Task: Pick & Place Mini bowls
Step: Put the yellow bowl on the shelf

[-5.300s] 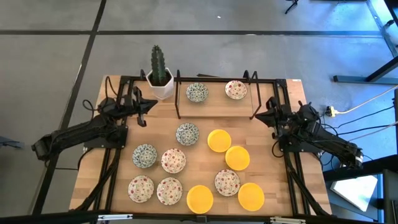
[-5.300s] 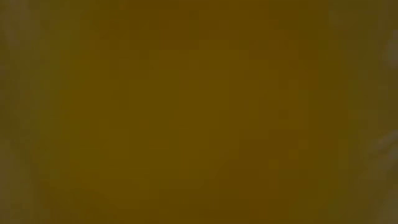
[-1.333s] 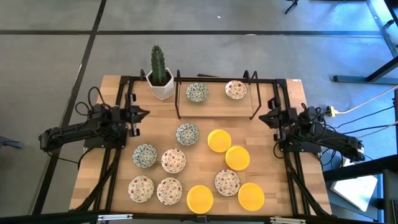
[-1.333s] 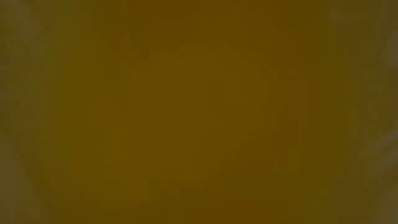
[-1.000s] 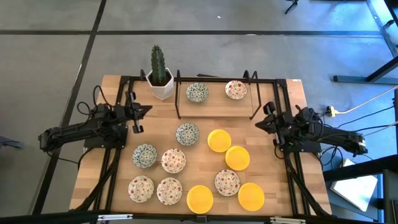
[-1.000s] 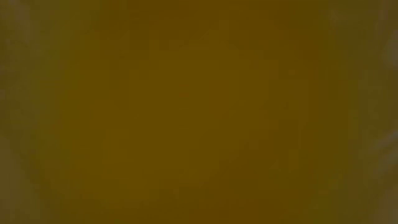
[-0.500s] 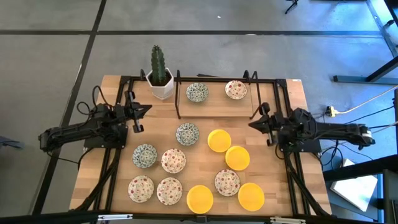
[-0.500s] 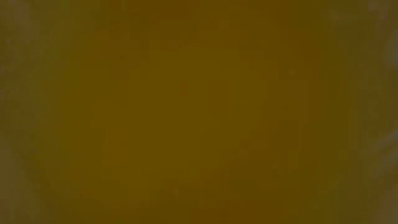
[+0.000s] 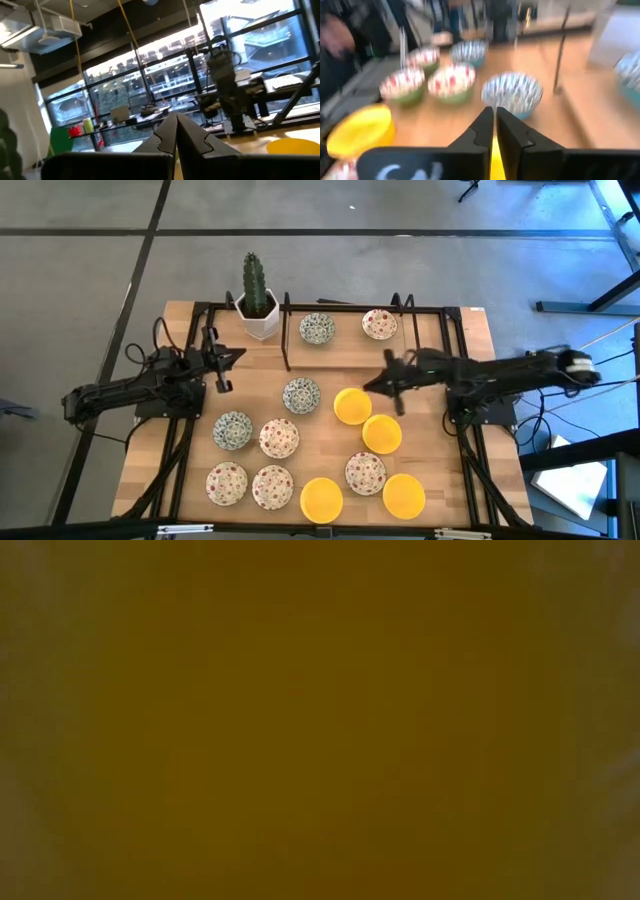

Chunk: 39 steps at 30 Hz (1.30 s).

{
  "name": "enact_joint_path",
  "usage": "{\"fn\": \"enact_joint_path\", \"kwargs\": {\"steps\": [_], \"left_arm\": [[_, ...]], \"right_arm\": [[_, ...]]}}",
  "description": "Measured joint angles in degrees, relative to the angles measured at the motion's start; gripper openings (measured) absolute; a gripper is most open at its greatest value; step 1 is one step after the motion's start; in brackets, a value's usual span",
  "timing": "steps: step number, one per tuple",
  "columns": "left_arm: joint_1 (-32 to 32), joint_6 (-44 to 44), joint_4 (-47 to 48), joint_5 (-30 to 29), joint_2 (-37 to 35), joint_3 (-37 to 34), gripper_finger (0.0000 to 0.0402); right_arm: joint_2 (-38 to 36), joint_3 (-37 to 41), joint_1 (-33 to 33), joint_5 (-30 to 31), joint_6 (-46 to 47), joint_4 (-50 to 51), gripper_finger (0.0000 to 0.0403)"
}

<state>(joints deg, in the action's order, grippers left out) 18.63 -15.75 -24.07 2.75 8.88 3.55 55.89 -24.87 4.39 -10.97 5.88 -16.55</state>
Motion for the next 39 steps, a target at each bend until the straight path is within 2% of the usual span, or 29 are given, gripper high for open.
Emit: {"fn": "enact_joint_path", "kwargs": {"steps": [7, 12, 17, 24, 30, 39], "left_arm": [[0.0, 0.02, 0.64, -3.31, 0.27, 0.0, 0.0002], [0.0, 0.0, 1.18, -3.25, 0.37, 0.0, 0.0008], [0.0, 0.07, 1.25, -3.25, 0.37, 0.0, 0.0004], [0.0, 1.02, 1.26, -3.21, 0.37, 0.0, 0.0003], [0.0, 1.73, 1.68, -3.2, 0.39, 0.0, 0.0009], [0.0, 2.61, 1.63, -3.17, 0.37, 0.0, 0.0003]], "right_arm": [[18.23, -16.09, -3.63, 11.97, -3.56, 18.39, 0.0086], [25.55, -26.69, -3.96, 12.93, -4.85, 30.36, 0.0146], [31.5, -35.01, -3.96, 12.97, -5.9, 42.54, 0.0184], [35.62, -36.76, -3.96, 13.79, -8.31, 47.16, 0.0196], [36.38, -36.76, -3.95, 18.95, -7.28, 48.9, 0.0196], [36.71, -36.76, -3.94, 18.96, -3.99, 53.15, 0.0196]]}}
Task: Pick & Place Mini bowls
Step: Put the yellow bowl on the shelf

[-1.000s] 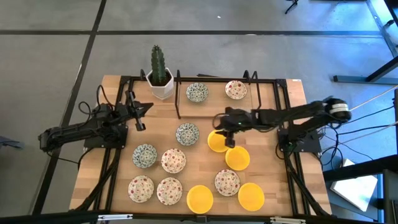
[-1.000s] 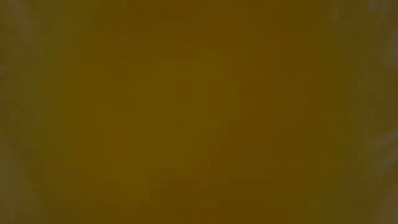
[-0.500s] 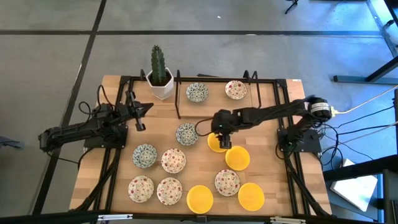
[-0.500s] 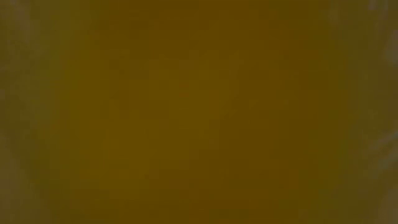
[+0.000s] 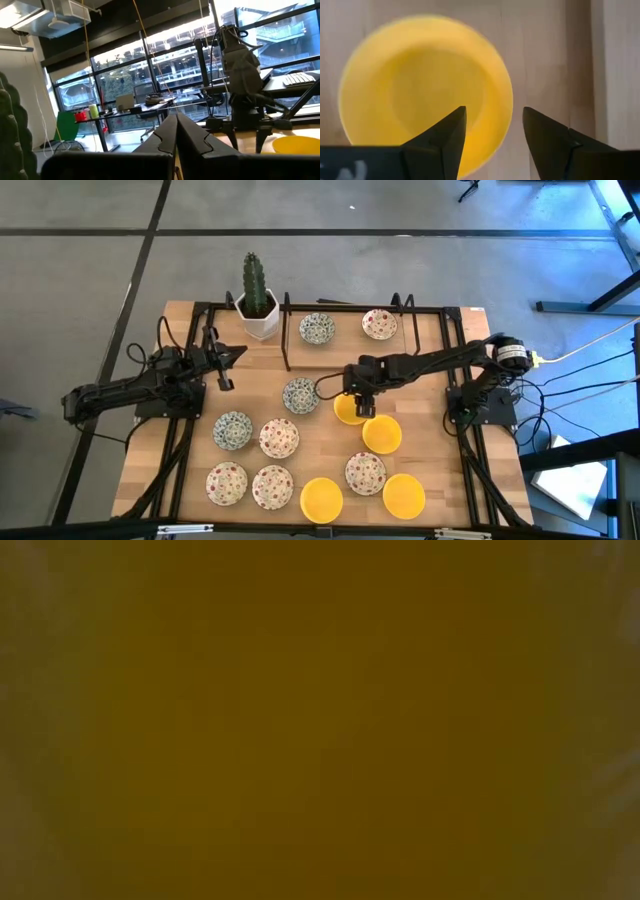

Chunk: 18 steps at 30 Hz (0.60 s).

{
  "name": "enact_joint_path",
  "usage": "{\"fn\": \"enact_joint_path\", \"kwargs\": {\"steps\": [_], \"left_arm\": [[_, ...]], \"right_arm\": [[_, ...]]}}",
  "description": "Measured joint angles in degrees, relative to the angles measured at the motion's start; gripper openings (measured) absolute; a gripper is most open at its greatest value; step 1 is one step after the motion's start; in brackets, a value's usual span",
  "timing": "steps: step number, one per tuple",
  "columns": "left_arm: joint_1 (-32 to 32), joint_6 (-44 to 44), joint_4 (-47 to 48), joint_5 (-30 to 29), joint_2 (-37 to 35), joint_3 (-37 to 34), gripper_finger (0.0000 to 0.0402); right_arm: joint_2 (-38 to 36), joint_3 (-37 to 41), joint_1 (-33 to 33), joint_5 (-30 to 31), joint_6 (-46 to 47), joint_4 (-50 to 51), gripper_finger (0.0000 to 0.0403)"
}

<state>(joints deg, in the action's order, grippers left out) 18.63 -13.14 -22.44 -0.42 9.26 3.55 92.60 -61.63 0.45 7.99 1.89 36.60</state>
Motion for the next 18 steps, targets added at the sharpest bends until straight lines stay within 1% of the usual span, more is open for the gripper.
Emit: {"fn": "enact_joint_path", "kwargs": {"steps": [8, 18], "left_arm": [[0.0, 0.43, 0.0, 0.01, 0.0, 0.0, 0.0006], [0.0, 0.1, -0.02, 0.01, 0.0, 0.0, 0.0008]], "right_arm": [[0.0, 2.6, 0.0, -0.01, 2.35, -1.53, 0.0194], [0.0, 5.66, 0.07, -0.02, 2.33, -5.97, 0.0166]]}}
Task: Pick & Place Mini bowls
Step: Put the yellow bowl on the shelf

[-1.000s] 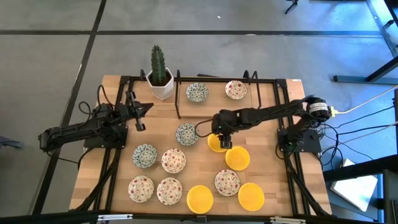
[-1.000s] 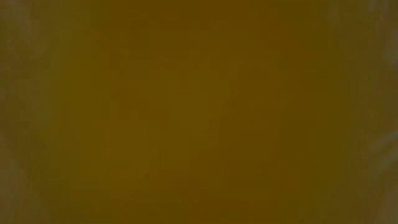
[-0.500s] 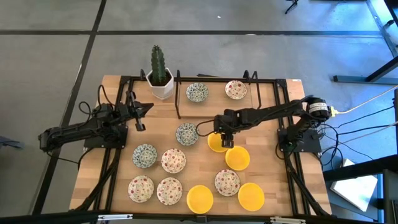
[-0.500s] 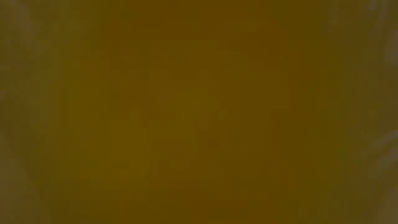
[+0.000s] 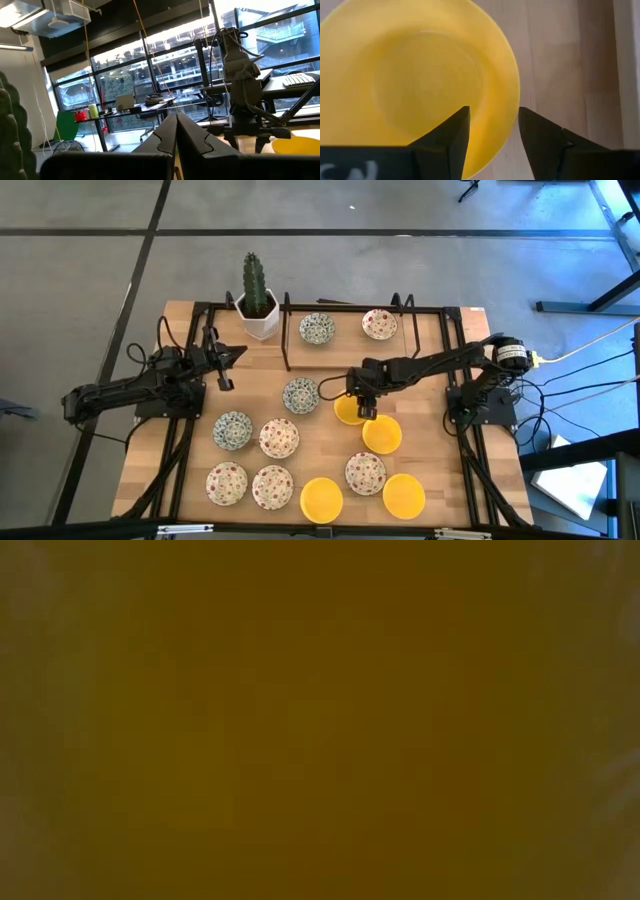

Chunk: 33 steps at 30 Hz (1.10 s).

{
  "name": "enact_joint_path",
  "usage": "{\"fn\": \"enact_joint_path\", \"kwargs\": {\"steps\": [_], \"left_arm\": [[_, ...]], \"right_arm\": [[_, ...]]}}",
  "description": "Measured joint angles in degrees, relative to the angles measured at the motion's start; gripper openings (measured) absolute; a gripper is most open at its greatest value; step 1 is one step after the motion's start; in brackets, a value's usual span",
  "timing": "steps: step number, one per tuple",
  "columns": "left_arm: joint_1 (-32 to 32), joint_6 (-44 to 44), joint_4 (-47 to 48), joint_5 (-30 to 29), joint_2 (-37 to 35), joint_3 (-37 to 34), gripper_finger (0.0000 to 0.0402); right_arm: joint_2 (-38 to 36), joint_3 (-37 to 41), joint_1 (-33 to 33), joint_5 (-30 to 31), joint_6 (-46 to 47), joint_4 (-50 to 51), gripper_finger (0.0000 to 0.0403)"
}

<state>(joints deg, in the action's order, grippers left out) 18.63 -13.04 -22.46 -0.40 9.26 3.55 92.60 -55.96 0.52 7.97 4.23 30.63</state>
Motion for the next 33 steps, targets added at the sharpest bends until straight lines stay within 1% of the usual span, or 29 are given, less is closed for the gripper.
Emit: {"fn": "enact_joint_path", "kwargs": {"steps": [3, 6, 9, 14, 15, 19, 23, 26, 29, 33], "left_arm": [[0.0, -0.04, 0.0, 0.0, 0.02, 0.0, 0.0007], [0.0, -0.1, 0.0, 0.0, 0.0, 0.0, 0.0004], [0.0, -0.11, 0.0, 0.0, 0.0, 0.0, 0.0002], [0.0, 0.28, -0.02, 0.0, 0.0, 0.0, 0.0003], [0.0, 0.28, -0.02, 0.0, 0.01, 0.0, 0.0004], [0.0, 0.64, -0.02, 0.0, 0.0, 0.0, 0.0007], [0.0, 1.59, -0.02, 0.0, 0.0, 0.0, 0.0004], [0.0, 1.99, -0.02, 0.0, 0.02, 0.0, 0.0002], [0.0, 2.62, -0.02, 0.0, 0.0, 0.0, 0.0002], [0.0, 2.89, -0.06, 0.35, 0.0, 0.01, 0.0007]], "right_arm": [[0.0, 0.03, 0.06, -0.02, 0.01, -0.74, 0.0154], [0.0, 0.04, 0.06, -0.02, 0.02, -1.43, 0.0133], [0.0, 0.04, 0.11, -0.02, 0.02, -2.49, 0.0097], [0.0, 0.04, 0.12, -0.06, -0.04, -3.65, 0.0018], [0.0, 0.04, 0.19, -0.22, -0.02, -3.78, 0.0011], [0.0, 0.04, 0.21, -0.21, 1.43, -3.86, 0.0016], [0.0, -0.49, 0.21, -0.2, 1.59, -4.63, 0.0006], [-0.42, -2.0, 0.21, -0.63, 1.36, -4.82, 0.0006], [-1.24, -4.05, 0.21, -2.99, 0.2, -3.98, 0.0003], [-2.67, -6.77, 0.05, -3.37, -0.21, -2.11, 0.0002]]}}
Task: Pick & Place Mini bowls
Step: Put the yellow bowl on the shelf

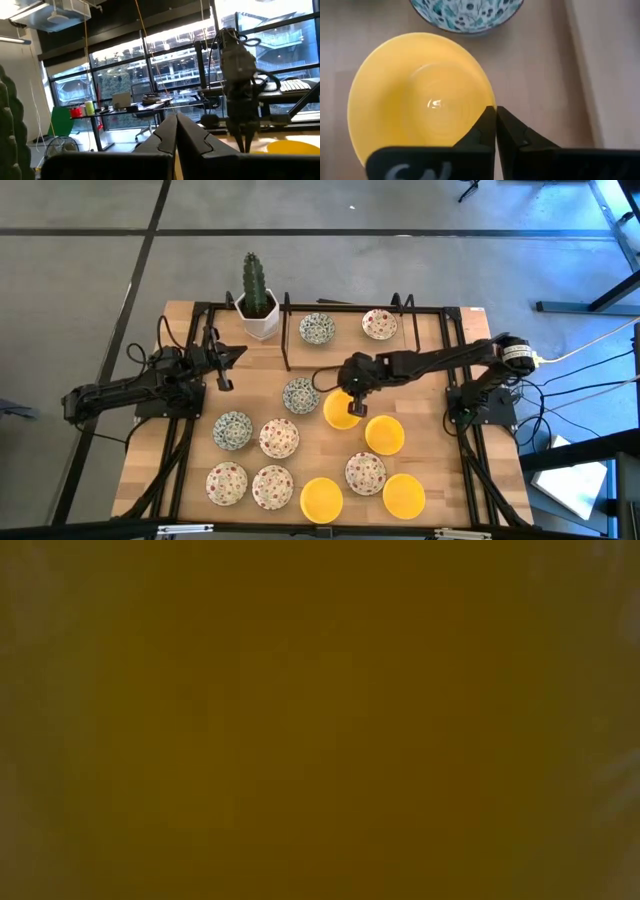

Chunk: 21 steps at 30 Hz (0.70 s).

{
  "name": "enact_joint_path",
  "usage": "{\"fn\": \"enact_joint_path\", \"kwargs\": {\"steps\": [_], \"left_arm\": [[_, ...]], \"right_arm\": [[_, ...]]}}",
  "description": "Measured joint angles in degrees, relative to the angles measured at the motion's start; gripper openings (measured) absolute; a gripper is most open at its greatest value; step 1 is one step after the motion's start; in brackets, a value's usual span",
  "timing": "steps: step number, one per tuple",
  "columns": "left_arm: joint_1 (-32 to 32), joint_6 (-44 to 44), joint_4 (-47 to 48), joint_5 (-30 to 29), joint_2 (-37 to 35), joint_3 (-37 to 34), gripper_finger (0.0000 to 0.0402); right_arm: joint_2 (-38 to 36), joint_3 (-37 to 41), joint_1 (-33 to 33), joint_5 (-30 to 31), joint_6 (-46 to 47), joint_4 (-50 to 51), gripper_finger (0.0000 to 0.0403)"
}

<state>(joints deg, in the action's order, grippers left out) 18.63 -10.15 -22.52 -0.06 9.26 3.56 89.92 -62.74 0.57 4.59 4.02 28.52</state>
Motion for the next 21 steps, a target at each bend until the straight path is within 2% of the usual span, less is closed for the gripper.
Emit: {"fn": "enact_joint_path", "kwargs": {"steps": [5, 11, 16, 21], "left_arm": [[-0.11, 0.0, 0.08, 0.31, 0.0, 0.01, 0.0005], [-0.13, -0.05, 0.03, 0.31, 0.0, 0.01, 0.0002], [-0.12, -0.48, 0.04, 0.13, 0.0, 0.01, 0.0007], [-0.13, -0.48, 0.04, 0.13, 0.0, 0.01, 0.0004]], "right_arm": [[-4.95, -1.07, -0.32, -2.48, -1.08, 0.66, 0.0002], [-17.77, 1.29, -2.52, -3.29, -3.44, -3.35, 0.0001], [-31.58, 7.53, -3.93, -3.18, -4.41, -8.91, 0.0001], [-43.74, 18.25, -4.59, -3.33, -2.73, -19.35, 0.0001]]}}
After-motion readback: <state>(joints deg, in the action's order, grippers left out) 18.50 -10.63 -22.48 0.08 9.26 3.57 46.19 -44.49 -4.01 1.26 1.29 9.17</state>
